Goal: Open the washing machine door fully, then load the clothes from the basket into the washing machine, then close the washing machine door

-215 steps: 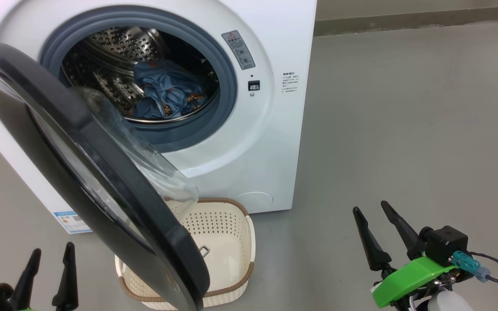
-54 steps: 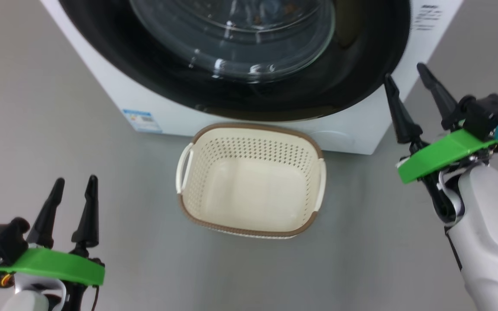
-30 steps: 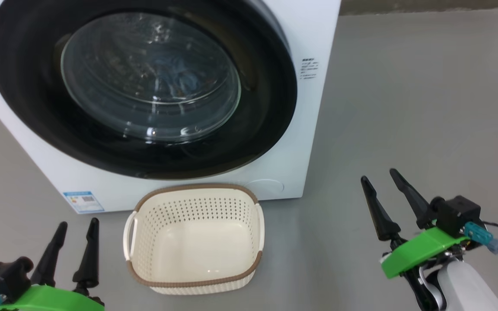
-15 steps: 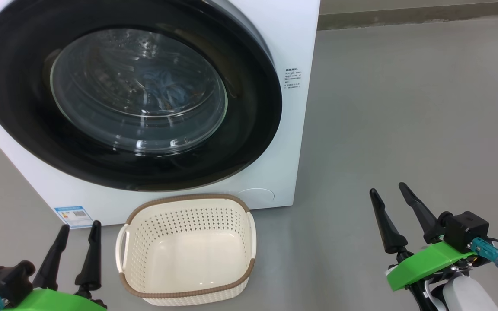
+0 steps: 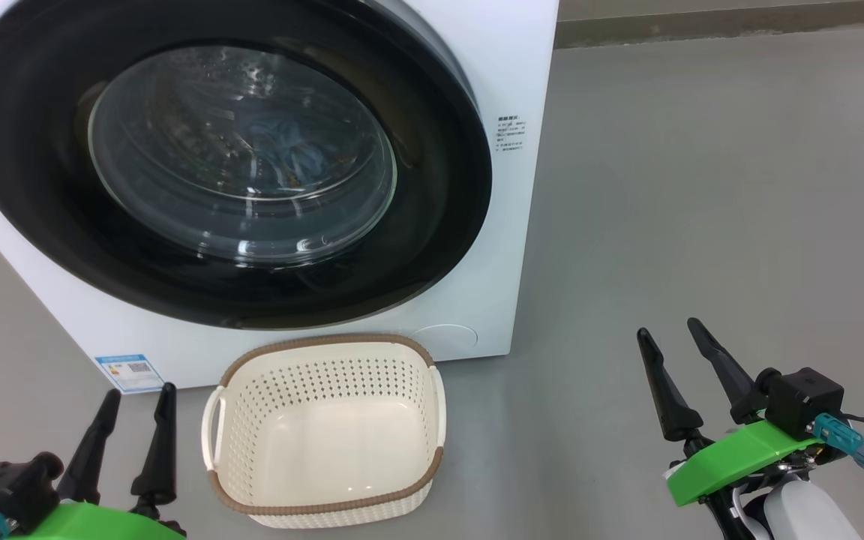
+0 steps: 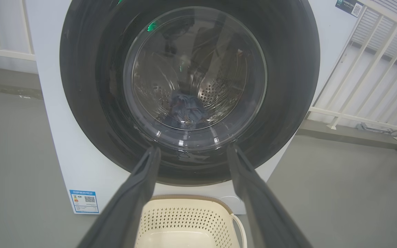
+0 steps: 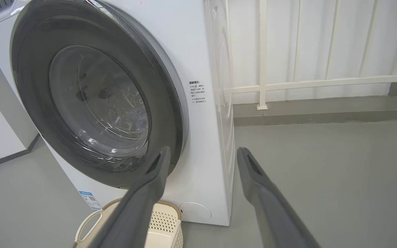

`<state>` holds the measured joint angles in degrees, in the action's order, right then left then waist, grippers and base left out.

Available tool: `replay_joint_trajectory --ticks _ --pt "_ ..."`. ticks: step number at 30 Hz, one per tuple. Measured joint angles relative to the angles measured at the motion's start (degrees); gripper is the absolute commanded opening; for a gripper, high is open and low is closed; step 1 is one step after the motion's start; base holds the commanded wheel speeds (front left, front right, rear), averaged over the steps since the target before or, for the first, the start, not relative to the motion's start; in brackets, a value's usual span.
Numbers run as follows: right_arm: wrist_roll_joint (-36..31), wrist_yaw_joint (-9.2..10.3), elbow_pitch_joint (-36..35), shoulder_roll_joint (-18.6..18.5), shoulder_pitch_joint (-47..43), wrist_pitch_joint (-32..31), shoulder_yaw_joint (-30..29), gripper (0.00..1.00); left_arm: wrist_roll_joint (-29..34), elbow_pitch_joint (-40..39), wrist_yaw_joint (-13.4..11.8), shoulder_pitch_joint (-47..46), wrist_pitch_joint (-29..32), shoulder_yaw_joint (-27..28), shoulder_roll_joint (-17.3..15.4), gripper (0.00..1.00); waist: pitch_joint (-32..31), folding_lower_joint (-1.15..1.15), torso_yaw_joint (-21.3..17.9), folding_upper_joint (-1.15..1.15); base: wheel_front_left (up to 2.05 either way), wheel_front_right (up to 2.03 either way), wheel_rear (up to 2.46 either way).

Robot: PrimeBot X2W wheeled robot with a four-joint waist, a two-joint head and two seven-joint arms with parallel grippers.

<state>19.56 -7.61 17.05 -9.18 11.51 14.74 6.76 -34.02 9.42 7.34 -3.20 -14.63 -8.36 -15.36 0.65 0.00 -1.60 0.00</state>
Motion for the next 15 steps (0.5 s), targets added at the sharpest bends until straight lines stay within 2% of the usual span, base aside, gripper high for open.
replay_joint_trajectory --ticks 15 --pt "0.0 0.01 0.2 0.3 0.0 0.0 0.0 1.00 0.0 -0.1 0.0 0.0 0.0 0.2 0.0 1.00 0.2 0.00 -0.1 0.00 0.00 0.00 0.00"
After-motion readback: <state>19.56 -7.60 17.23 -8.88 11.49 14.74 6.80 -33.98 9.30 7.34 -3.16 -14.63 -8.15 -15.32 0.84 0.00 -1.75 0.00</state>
